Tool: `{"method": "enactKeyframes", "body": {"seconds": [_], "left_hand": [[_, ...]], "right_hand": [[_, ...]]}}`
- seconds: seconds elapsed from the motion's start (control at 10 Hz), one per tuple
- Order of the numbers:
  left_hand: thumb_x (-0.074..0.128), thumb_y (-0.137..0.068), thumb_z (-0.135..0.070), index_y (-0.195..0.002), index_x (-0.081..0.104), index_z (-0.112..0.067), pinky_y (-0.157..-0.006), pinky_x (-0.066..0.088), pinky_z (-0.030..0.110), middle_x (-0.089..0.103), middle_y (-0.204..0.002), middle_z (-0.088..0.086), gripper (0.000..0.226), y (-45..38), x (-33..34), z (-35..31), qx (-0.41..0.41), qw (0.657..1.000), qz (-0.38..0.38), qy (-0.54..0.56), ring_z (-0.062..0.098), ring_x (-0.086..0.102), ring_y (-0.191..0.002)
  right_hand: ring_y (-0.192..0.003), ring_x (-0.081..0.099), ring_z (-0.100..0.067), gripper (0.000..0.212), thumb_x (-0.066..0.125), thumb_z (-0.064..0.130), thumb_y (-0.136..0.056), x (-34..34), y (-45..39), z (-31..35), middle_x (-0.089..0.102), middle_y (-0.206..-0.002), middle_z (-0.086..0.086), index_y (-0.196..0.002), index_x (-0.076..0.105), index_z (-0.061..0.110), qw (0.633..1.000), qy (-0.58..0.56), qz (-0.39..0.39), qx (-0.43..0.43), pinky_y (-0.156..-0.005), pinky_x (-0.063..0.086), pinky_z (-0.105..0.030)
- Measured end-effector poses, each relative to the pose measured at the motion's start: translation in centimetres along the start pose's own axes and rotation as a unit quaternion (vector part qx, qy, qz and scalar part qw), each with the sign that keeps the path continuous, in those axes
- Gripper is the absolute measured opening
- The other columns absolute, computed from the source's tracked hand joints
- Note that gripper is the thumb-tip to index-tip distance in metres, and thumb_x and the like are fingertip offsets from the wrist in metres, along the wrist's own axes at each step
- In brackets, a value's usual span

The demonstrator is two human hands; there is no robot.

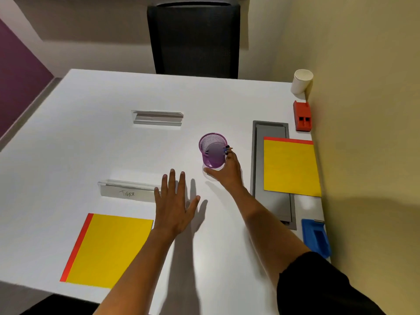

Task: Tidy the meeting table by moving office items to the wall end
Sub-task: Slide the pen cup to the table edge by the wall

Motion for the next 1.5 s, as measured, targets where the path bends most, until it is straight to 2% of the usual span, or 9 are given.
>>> {"method": "enactKeyframes", "body": {"seconds": [0.3,0.4,0.5,0.7,0.8,0.9,1.1,1.3,1.5], "left_hand": [[0.038,-0.094,-0.055,-0.154,0.005,-0.023,-0.119,0.007,0.052,-0.01,-0.162,0.002,0.075,0.5,-0.3,2.0,-0.005,1.0,-0.007,0.017,0.023,-0.01,-0.15],[0.038,-0.094,-0.054,-0.154,0.004,-0.023,-0.119,0.005,0.051,-0.01,-0.162,0.001,0.075,0.7,-0.5,1.8,-0.002,1.0,-0.007,0.029,0.022,-0.01,-0.15],[0.039,-0.094,-0.053,-0.154,0.004,-0.024,-0.119,0.006,0.051,-0.01,-0.162,0.0,0.076,1.0,-0.9,1.0,0.004,0.999,-0.003,0.051,0.022,-0.01,-0.15],[0.039,-0.094,-0.055,-0.154,0.005,-0.022,-0.12,0.006,0.051,-0.006,-0.163,0.003,0.076,2.8,-1.8,-1.4,0.025,0.997,0.01,0.068,0.023,-0.007,-0.15],[0.031,-0.092,-0.059,-0.154,0.005,-0.022,-0.12,0.002,0.05,-0.005,-0.163,0.003,0.077,4.4,-1.9,-3.0,0.042,0.996,0.024,0.077,0.024,-0.007,-0.15],[0.038,-0.095,-0.055,-0.154,0.003,-0.023,-0.119,0.002,0.052,-0.006,-0.163,0.002,0.076,6.1,-1.5,-4.4,0.051,0.993,0.045,0.1,0.023,-0.008,-0.15],[0.037,-0.095,-0.055,-0.154,0.0,-0.026,-0.119,0.003,0.052,-0.008,-0.163,0.001,0.076,9.7,-0.5,-7.7,0.106,0.985,0.082,0.105,0.022,-0.01,-0.15],[0.037,-0.095,-0.056,-0.154,-0.002,-0.026,-0.119,0.002,0.052,-0.009,-0.162,0.0,0.077,13.1,0.9,-11.3,0.157,0.974,0.119,0.114,0.021,-0.011,-0.15],[0.055,-0.088,-0.054,-0.154,0.003,-0.025,-0.121,0.011,0.049,0.005,-0.163,-0.002,0.089,15.4,2.6,-14.7,0.209,0.948,0.168,0.172,0.02,0.003,-0.15]], "right_hand": [[-0.111,0.061,-0.015,0.072,0.085,0.042,-0.065,1.2,-1.9,-0.4,0.063,-0.122,0.004,-0.125,0.053,0.021,0.996,-0.076,-0.035,0.034,-0.094,0.051,-0.024],[-0.097,0.057,-0.002,0.07,0.086,0.04,-0.063,0.7,-1.0,0.2,0.06,-0.111,0.015,-0.123,0.054,0.025,0.994,-0.093,-0.043,0.022,-0.084,0.046,-0.008],[-0.094,0.057,0.002,0.069,0.09,0.036,-0.06,-0.4,0.6,0.4,0.063,-0.109,0.014,-0.12,0.056,0.026,0.993,-0.101,-0.06,0.014,-0.084,0.048,-0.009],[-0.112,0.058,-0.013,0.078,0.09,0.031,-0.063,-3.1,5.2,1.0,0.06,-0.127,0.002,-0.129,0.051,0.021,0.993,-0.113,-0.039,0.025,-0.094,0.054,-0.024],[-0.101,0.055,-0.003,0.077,0.089,0.036,-0.063,-5.4,8.3,1.4,0.061,-0.12,0.007,-0.128,0.052,0.022,0.993,-0.091,-0.063,0.032,-0.076,0.045,0.003],[-0.097,0.054,-0.001,0.076,0.091,0.032,-0.062,-7.6,11.5,1.2,0.06,-0.115,0.009,-0.127,0.054,0.019,0.989,-0.105,-0.094,0.051,-0.07,0.044,0.004],[-0.103,0.057,-0.004,0.079,0.091,0.03,-0.061,-11.6,18.1,0.0,0.061,-0.12,0.007,-0.13,0.052,0.021,0.983,-0.107,-0.133,0.073,-0.079,0.049,-0.004],[-0.101,0.057,0.002,0.075,0.089,0.039,-0.062,-15.0,24.6,-2.1,0.058,-0.11,0.022,-0.127,0.053,0.028,0.978,-0.07,-0.175,0.083,-0.082,0.048,-0.005],[-0.111,0.059,-0.007,0.077,0.088,0.04,-0.062,-16.2,28.9,-5.2,0.062,-0.12,0.01,-0.129,0.052,0.028,0.973,-0.075,-0.179,0.126,-0.092,0.054,-0.02]]}}
Point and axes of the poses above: each hand's wrist, its own y-axis away from the middle knuckle, its own x-axis out of the palm, z = x × y, the point moved 7 cm from there along -y, towards the middle knuckle
